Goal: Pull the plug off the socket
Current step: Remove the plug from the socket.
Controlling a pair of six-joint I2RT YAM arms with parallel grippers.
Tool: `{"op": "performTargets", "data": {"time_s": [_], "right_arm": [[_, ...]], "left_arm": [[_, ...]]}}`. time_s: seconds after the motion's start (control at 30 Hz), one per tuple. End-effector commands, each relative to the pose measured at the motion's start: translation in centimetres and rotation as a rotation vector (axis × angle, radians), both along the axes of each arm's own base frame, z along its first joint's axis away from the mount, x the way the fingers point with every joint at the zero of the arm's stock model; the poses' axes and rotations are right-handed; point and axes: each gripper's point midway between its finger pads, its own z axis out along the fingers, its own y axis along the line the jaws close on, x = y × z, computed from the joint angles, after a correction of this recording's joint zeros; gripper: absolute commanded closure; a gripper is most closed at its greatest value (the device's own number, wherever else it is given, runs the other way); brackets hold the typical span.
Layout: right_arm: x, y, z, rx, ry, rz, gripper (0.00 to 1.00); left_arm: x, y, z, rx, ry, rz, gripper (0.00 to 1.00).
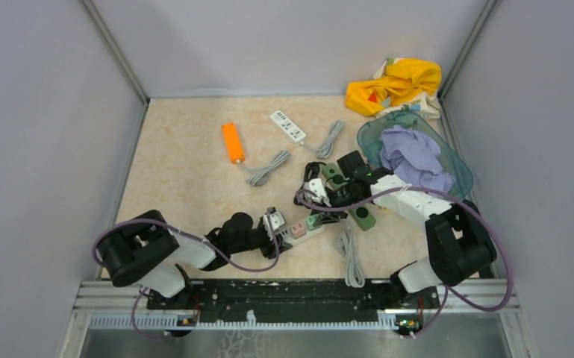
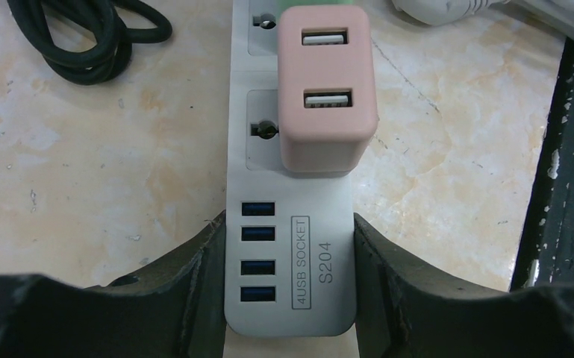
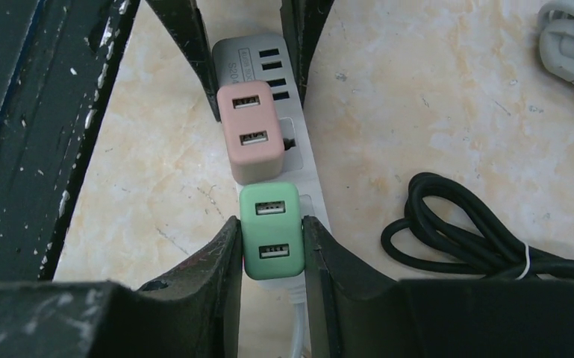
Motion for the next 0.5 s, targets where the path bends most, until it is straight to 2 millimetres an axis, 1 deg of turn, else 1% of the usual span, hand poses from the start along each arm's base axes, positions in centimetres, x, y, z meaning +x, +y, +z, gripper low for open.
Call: {"op": "performTargets", "data": {"time_s": [0.0,0.03,0.1,0.17,0.23,0.27,0.37,0.4,0.43,0.47], "right_arm": [[-0.6,-0.3,2.9,0.145,-0.194,0.174,1.00],[-1.4,0.0,2.9,0.168,-0.187,0.197,1.00],[-2.7,1.1,3.1,0.184,-0.169,0.241,1.00],[-3.2,2.4,3.5,0.190,-0.133,0.244,1.00],[-2.4,3.3,4.2,0.184,-0.048,0.173,1.00],[-1.5,3.5,4.5,0.180,-0.030,0.136,1.00],[1.2,2.3,5.4,0.176,0.001,0.037,1.00],[1.7,1.8,5.7,0.190,0.006,0.015,1.00],[1.8,1.3,6.1,0.215,0.009,0.005,1.00],[1.3,1.1,6.5,0.245,0.018,0.015,1.00]], "left_arm": [[-0.7,1.5,-2.5,0.080,0.094,0.016,1.00],[-0.6,1.6,-2.5,0.081,0.095,0.019,1.00],[-0.3,1.7,-2.5,0.084,0.102,0.023,1.00],[-0.2,1.8,-2.6,0.092,0.110,0.019,1.00],[-0.2,1.8,-2.7,0.106,0.117,0.015,1.00],[-0.3,1.9,-2.8,0.110,0.120,0.013,1.00],[-0.4,2.1,-2.8,0.112,0.122,0.020,1.00],[-0.4,2.2,-2.9,0.113,0.123,0.021,1.00],[-0.4,2.3,-2.9,0.115,0.123,0.023,1.00],[-0.4,2.3,-3.0,0.117,0.124,0.025,1.00]]}}
